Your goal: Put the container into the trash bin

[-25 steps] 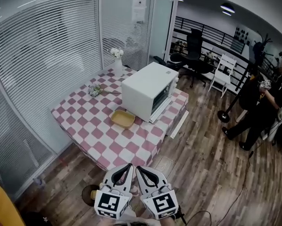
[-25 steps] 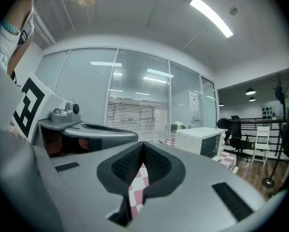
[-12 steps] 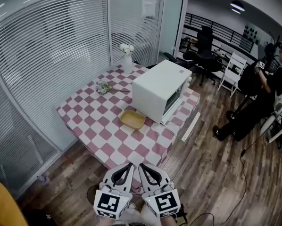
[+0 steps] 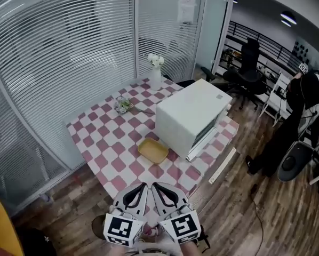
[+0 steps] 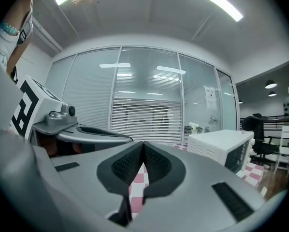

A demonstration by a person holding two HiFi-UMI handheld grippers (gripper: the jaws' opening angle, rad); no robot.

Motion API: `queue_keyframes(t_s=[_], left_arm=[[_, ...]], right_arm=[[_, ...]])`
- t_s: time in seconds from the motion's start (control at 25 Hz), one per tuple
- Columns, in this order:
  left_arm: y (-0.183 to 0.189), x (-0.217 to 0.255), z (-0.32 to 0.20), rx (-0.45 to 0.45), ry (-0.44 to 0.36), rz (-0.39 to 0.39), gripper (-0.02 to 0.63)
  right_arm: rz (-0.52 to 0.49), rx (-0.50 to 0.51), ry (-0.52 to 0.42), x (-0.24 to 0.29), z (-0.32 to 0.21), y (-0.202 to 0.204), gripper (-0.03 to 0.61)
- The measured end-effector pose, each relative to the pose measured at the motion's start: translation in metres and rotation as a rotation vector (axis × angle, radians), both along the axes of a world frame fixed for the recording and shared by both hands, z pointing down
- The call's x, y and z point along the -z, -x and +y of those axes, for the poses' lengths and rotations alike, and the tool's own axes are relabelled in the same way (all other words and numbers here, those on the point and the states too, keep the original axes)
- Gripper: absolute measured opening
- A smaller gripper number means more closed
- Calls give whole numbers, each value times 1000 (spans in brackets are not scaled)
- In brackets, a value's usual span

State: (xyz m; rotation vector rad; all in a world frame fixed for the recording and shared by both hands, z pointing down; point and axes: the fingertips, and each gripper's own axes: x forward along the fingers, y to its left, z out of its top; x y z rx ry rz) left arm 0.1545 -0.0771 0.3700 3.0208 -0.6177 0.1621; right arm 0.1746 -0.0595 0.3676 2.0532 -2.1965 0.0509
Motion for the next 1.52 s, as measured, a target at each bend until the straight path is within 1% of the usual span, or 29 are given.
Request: queue_keyframes(t_s=[0.12,0.2,0.28,0.44,0.64,0.96,1.2,1.36,1.52], left_arm=[[-24,9,-23,60,-16,2,3],[-35,14,-36,107,-11,-12,3],[-47,10,-42,127,-4,-24,3],[-65,3,-57,178,10,-44,3],[-82,-1,-72,241,19,-32,3],[-92,-11,-89,341,27,-52,3],[-92,-22,-100,410,56,-51,3],[-93,-34,-102,436,82,-70,3],[-91,-46,-103,459,118,-87,3]], right_arm=[[7,76,11,7,-23,-19,-8],[10,123,18,5,-35,-30,-8],[4,161,19,2,-47,-41,-8],[-7,220,35,0,-66,-60,-8],[-2,284,34,-4,-85,-77,-8],[8,374,75,-20,-110,-89,-8],[28,445,119,-53,-129,-90,-8],[32,469,172,-81,-136,-94,-8],[37,470,244,-112,-142,-101,-8]])
